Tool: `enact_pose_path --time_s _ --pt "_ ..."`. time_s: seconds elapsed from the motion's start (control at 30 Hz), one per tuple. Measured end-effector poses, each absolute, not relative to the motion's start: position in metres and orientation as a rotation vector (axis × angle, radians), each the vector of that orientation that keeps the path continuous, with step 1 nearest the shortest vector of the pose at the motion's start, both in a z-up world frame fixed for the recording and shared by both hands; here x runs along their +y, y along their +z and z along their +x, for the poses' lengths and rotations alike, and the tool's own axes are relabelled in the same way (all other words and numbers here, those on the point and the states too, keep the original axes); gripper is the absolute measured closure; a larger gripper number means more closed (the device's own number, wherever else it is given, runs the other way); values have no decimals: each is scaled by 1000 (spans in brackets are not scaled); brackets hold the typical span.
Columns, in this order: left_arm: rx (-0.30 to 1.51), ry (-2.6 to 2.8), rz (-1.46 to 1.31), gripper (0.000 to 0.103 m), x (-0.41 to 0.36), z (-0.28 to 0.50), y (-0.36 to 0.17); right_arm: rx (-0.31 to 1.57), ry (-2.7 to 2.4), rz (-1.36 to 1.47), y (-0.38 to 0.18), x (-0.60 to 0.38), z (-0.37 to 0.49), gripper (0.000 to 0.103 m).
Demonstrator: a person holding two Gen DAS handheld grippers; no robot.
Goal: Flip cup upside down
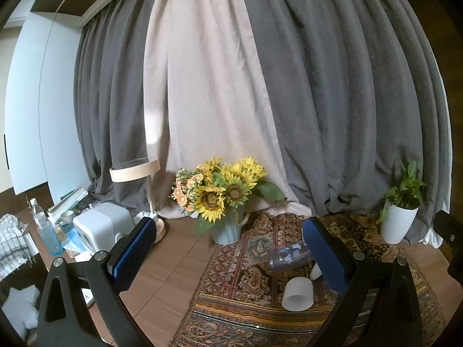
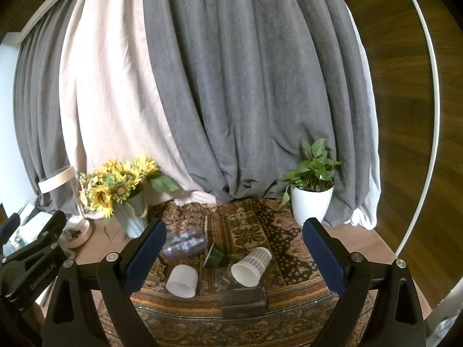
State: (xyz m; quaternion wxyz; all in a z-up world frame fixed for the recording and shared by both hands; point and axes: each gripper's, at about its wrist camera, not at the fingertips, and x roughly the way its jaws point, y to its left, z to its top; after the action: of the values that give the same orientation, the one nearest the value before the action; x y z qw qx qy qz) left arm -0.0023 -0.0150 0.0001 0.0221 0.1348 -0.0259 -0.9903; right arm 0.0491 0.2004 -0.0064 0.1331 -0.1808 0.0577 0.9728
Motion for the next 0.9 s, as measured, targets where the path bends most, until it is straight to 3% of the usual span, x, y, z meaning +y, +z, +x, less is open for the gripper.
enact_pose_path --time_s 0.9 --pt "-89 -3073 403 0 -11 0 3 173 2820 -518 -9 201 51 8"
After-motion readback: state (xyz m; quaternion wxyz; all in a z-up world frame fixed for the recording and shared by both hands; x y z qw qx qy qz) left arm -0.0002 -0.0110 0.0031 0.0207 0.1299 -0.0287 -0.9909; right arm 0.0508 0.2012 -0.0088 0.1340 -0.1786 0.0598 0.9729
